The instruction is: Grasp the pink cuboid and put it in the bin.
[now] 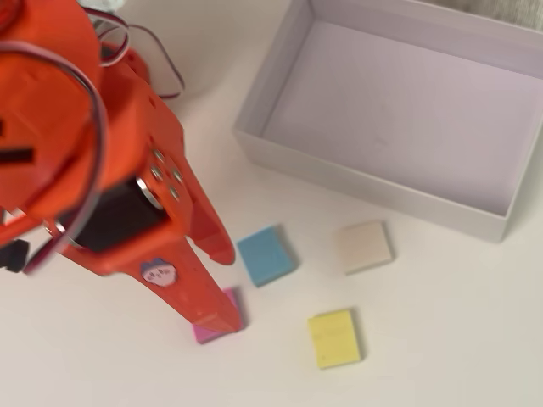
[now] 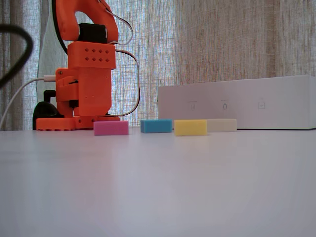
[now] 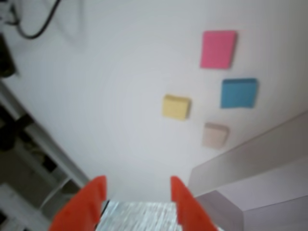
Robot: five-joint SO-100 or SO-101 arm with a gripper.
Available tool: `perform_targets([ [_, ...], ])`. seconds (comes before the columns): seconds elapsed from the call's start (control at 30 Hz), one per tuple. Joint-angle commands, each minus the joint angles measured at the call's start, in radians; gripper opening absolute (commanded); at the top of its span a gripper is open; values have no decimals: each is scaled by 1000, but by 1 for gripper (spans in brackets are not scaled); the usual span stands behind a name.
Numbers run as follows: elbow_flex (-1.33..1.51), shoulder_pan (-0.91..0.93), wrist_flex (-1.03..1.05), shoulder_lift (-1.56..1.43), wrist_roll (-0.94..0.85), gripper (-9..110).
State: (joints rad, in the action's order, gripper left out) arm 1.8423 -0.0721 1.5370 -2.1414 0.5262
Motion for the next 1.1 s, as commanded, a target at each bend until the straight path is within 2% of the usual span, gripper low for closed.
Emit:
perform_targets([
  [0.0,21,8,12,75,34,18],
  [0.1,55,20,18,147,43,28],
  [0.23,87,43,8,225,28,32],
  [0.7,241,114,-132,403,-164,30],
  [1.07,344,140,-287,431,-224,28],
])
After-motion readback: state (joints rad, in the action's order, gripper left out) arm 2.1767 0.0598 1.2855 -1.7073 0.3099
